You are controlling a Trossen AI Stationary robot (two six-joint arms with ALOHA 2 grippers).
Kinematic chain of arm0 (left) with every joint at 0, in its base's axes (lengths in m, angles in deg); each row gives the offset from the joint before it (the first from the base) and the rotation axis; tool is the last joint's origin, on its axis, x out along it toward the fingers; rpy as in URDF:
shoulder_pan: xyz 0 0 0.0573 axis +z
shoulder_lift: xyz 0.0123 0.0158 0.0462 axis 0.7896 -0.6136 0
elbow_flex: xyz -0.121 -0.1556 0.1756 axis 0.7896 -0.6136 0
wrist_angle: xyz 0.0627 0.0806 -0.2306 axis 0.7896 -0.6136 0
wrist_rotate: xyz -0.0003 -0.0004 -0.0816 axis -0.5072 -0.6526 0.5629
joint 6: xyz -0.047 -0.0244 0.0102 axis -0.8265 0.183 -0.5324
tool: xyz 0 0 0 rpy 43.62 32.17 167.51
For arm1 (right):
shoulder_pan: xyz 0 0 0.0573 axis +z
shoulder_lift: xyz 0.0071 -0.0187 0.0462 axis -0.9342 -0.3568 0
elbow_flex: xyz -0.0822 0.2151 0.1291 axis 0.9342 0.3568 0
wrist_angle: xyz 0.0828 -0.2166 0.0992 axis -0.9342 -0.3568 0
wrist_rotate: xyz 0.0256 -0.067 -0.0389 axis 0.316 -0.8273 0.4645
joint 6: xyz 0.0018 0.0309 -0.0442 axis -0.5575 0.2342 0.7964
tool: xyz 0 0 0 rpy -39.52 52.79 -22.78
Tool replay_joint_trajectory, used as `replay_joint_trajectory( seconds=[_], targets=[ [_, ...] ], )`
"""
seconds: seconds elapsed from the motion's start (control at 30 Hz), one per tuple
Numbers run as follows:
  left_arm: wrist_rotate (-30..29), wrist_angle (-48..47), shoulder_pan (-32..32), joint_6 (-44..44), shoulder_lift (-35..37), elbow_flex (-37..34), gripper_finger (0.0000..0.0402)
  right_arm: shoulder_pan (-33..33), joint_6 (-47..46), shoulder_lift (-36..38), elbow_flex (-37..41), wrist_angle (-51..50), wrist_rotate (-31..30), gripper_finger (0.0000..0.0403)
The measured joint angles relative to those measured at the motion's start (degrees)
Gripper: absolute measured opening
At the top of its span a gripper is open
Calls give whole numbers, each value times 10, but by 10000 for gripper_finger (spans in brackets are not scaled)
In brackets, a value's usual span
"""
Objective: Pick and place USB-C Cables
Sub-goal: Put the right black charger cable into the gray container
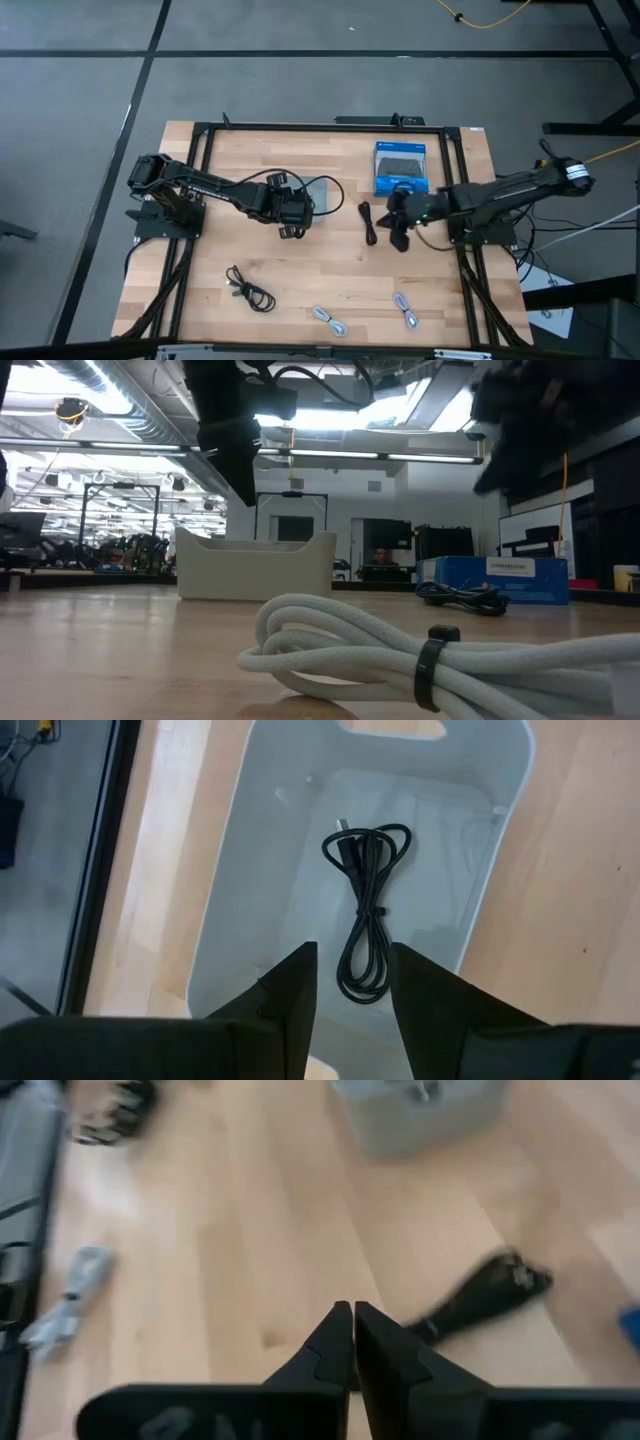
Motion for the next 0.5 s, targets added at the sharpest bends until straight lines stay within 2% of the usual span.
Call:
replay_joint_trajectory(
  seconds=[0.13, 0.27, 0.4, 0.5],
  targets=[
    [0, 0, 0, 0, 0, 0, 119, 0, -100, -53, 0, -2, -37, 21],
    [0, 0, 0, 0, 0, 0, 119, -2, -181, -88, 0, -5, -100, 21],
    [0, 0, 0, 0, 0, 0, 119, -10, -217, -118, 0, 0, -78, 34],
    [0, 0, 0, 0, 0, 0, 119, -20, -232, -145, 0, 10, -50, 62]
  ],
)
